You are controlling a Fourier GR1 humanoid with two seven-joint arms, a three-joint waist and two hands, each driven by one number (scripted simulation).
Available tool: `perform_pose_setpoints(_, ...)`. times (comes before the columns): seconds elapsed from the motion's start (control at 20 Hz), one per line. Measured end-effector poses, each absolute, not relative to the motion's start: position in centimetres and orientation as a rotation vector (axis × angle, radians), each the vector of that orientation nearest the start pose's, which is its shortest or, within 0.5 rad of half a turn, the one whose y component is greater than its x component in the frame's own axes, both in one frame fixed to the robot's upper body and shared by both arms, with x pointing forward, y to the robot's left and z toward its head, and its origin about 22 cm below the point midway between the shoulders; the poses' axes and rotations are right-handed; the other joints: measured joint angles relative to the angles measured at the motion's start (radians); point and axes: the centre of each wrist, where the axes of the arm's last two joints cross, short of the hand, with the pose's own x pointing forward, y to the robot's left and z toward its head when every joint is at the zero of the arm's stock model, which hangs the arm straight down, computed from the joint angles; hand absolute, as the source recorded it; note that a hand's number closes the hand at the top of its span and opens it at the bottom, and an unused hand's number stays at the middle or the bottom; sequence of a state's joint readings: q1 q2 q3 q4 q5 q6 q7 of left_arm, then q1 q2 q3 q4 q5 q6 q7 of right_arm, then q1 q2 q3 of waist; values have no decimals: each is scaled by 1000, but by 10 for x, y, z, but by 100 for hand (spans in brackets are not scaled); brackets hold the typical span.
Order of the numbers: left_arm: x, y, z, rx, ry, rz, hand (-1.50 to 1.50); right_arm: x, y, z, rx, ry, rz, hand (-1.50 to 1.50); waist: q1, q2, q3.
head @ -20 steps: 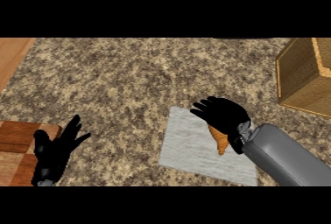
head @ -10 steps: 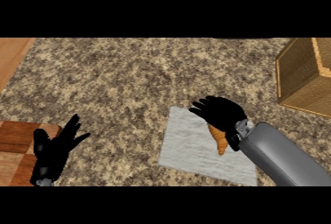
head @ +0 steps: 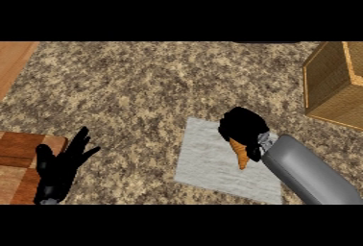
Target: Pick the croissant from the placemat and place it in the basket
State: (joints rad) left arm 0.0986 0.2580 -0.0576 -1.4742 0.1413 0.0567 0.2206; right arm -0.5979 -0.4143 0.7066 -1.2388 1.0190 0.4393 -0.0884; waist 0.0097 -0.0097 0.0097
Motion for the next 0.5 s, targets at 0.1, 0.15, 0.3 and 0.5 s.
perform_pose_setpoints(0.1, 215, 293, -27, 140, -1143, -31, 0, 328, -156, 42, -606, -1135, 2174, 150, 0, 0, 0)
perform_pose_setpoints(0.15, 216, 294, -25, 139, -1135, -31, 0, 326, -156, 41, -613, -1146, 2181, 150, -1, -1, -1)
perform_pose_setpoints(0.3, 215, 292, -26, 143, -1132, -32, 0, 328, -161, 36, -625, -1169, 2197, 150, 0, -3, -2)
perform_pose_setpoints(0.5, 211, 296, -26, 157, -1126, -18, 0, 330, -161, 30, -730, -1121, 1941, 150, -17, -7, -2)
